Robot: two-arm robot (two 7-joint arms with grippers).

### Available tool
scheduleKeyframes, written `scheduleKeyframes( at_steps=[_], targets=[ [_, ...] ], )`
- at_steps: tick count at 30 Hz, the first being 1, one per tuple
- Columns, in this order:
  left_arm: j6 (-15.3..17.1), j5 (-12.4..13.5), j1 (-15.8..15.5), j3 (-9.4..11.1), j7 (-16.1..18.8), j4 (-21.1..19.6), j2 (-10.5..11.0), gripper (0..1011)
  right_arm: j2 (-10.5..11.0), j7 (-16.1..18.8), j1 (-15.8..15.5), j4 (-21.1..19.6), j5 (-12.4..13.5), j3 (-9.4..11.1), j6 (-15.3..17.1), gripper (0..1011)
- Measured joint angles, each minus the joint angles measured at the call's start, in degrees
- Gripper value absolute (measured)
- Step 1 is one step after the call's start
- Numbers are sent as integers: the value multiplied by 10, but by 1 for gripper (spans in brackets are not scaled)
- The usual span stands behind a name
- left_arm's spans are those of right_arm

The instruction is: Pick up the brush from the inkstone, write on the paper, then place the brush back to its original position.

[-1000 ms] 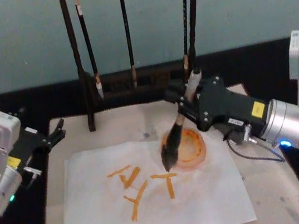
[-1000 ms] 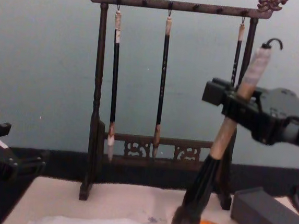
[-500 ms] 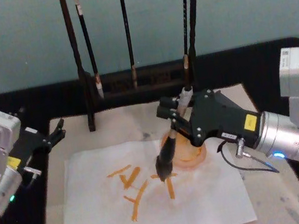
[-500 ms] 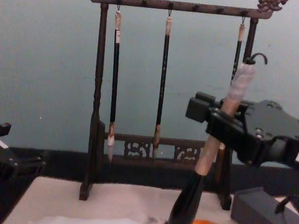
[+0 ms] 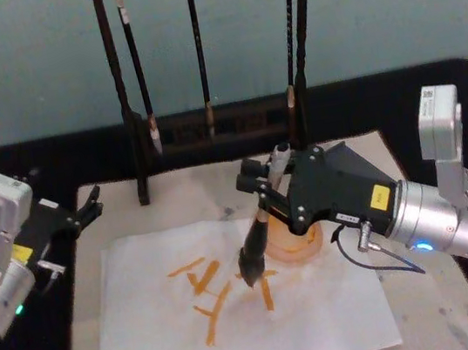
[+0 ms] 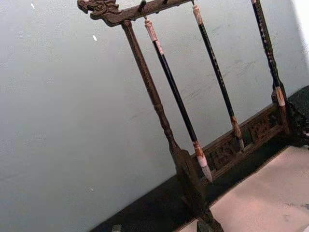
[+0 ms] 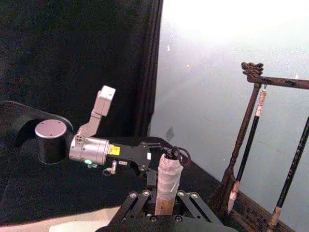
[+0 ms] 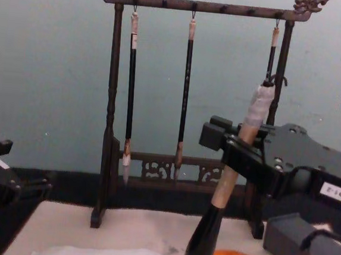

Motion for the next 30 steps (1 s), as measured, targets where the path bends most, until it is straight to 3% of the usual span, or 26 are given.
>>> scheduleKeyframes(
  at_steps=[30],
  targets=[
    [0,0,0,0,0,0,0,1010,-22,-2,14,33,-30,-9,-10,150]
  ],
)
